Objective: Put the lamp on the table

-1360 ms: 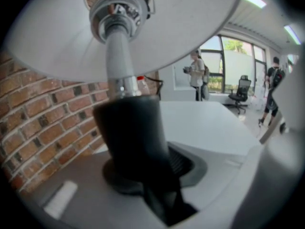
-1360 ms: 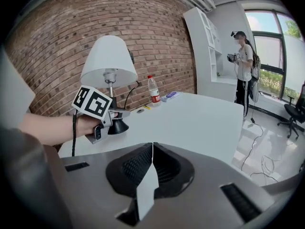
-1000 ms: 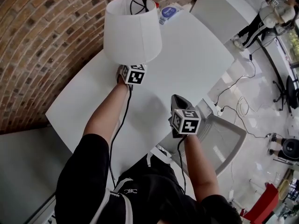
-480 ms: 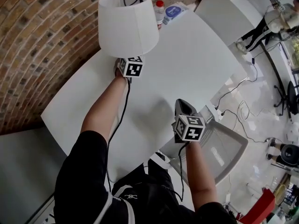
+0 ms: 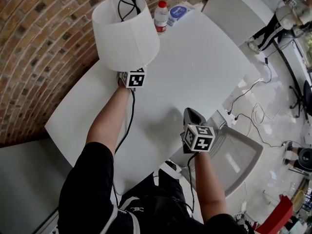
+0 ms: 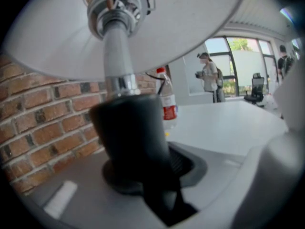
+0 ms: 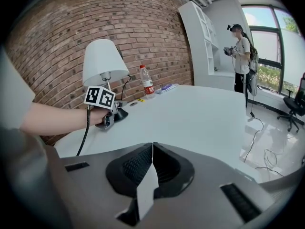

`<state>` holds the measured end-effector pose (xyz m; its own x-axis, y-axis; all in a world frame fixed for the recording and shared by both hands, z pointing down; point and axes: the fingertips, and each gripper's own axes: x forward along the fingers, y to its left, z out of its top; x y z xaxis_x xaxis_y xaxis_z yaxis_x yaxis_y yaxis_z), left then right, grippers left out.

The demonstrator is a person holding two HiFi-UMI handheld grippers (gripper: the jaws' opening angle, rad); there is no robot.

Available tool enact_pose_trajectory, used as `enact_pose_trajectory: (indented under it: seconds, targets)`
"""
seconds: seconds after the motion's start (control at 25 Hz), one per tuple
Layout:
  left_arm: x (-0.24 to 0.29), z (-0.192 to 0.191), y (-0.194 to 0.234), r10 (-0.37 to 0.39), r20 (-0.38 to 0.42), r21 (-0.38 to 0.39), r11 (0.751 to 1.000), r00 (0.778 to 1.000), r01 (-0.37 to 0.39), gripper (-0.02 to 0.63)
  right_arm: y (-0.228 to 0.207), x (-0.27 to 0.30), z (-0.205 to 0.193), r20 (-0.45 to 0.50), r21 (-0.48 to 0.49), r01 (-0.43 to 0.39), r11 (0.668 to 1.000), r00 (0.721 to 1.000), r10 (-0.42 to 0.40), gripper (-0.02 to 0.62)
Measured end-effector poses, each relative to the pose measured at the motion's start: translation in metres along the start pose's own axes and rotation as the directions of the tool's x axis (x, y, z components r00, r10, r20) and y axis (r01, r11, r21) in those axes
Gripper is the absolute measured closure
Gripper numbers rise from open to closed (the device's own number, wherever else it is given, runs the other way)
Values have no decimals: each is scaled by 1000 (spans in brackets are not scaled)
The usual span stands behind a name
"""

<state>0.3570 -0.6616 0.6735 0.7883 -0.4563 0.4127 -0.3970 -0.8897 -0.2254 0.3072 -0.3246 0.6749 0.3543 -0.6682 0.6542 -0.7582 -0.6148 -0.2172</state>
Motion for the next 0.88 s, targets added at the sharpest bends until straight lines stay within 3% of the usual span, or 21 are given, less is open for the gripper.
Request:
enact_pose_trajectory:
  seconds: [0.24, 0.56, 0.64, 0.76, 0.88]
  targets:
    - [-7, 0, -3, 6, 89, 24, 1000, 996, -8, 474, -5, -5, -1, 19, 12, 8, 1000, 1000, -9, 595]
    - [-12, 5, -2, 5, 118, 2, 1000, 993, -5, 454, -9, -12, -15, 25, 45, 10, 999, 1000, -12, 595]
    - [-14, 2, 3, 10, 115, -46, 999, 993, -5, 434, -7, -13, -17, 25, 51, 5, 999, 1000, -6, 595]
    - [-17, -16, 5, -19, 76, -189, 981, 997, 33, 321, -4, -16, -18, 31, 54, -4, 999, 1000, 3, 595]
    - [-23, -34, 1, -59, 35, -277, 959, 998, 66, 302, -3, -22, -15, 42, 55, -13, 998, 999, 11, 595]
